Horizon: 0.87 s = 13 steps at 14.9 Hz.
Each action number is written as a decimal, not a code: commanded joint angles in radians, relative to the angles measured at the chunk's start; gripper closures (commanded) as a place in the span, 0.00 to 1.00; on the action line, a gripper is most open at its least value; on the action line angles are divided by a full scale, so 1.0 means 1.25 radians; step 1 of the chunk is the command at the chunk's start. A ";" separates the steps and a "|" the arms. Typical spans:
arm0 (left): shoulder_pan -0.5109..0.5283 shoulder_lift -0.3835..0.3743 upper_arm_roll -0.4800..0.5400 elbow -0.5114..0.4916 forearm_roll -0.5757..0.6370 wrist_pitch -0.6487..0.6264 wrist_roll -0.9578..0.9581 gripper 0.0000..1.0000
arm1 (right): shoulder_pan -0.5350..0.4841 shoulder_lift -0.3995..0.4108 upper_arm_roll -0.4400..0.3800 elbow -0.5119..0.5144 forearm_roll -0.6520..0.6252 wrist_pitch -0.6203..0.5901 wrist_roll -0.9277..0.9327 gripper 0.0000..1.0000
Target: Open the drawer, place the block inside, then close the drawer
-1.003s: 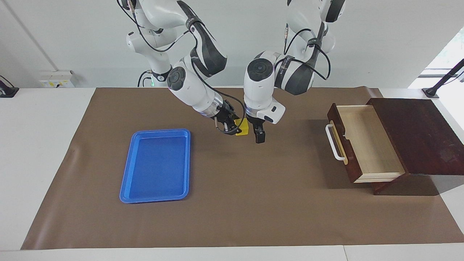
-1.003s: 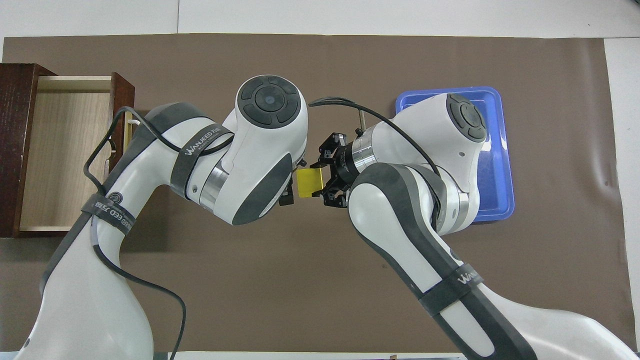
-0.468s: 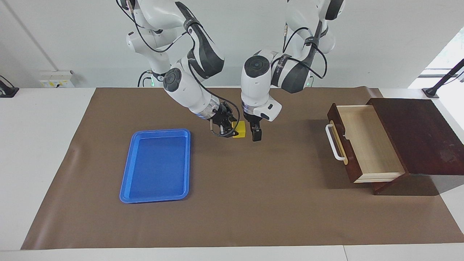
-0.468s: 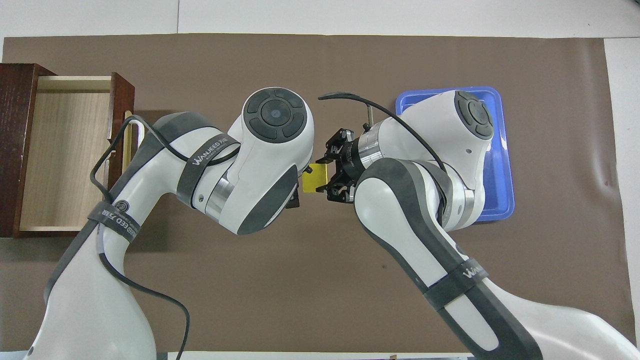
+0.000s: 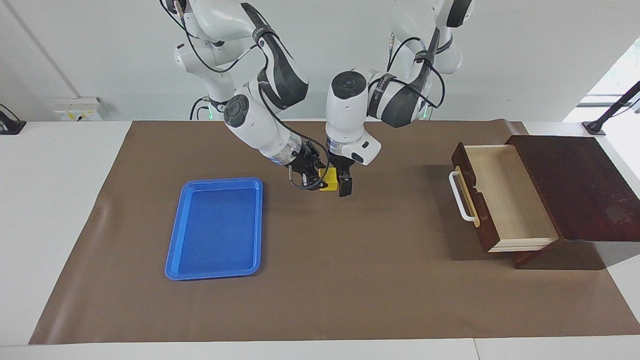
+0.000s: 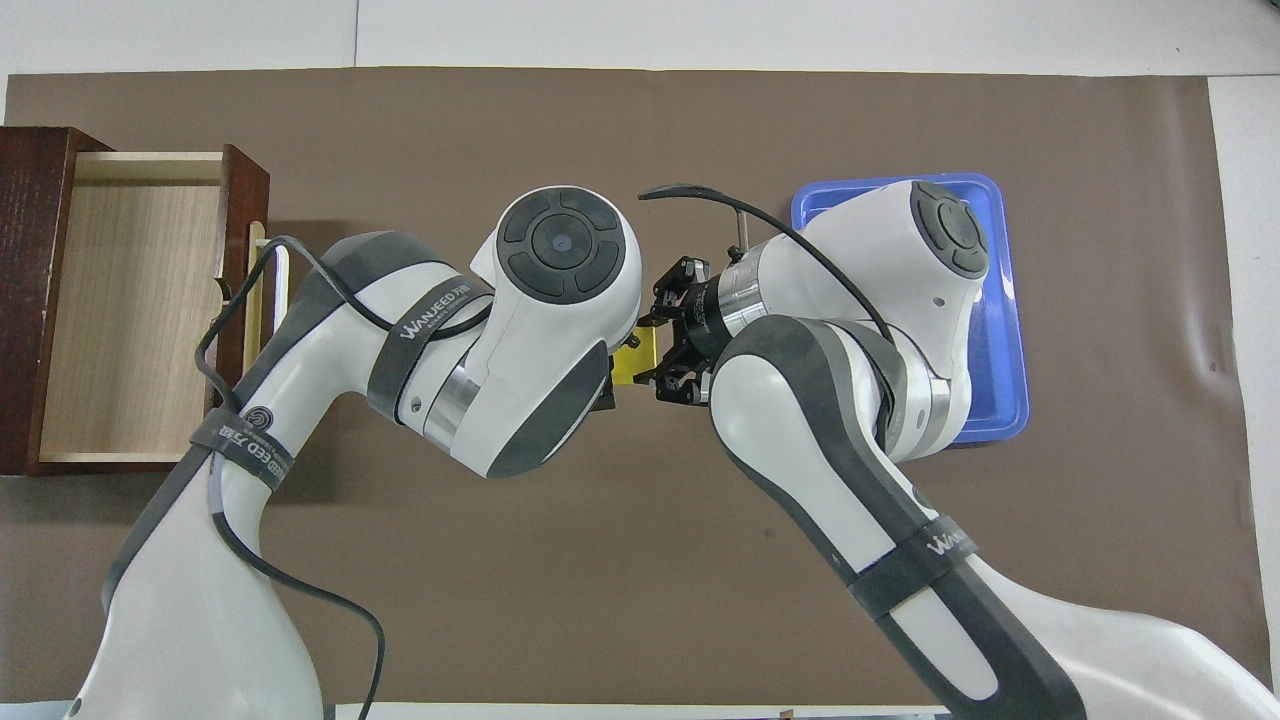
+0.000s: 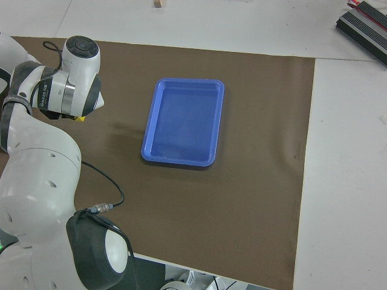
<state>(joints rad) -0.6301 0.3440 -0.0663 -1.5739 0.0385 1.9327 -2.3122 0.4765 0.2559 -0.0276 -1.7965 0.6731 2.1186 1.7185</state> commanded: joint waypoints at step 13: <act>-0.037 -0.032 0.013 -0.066 0.007 0.055 -0.001 0.59 | -0.036 -0.006 0.011 -0.001 -0.008 -0.003 0.012 1.00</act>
<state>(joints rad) -0.6601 0.3435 -0.0633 -1.6044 0.0401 1.9777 -2.3128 0.4540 0.2557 -0.0263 -1.7967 0.6730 2.1088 1.7184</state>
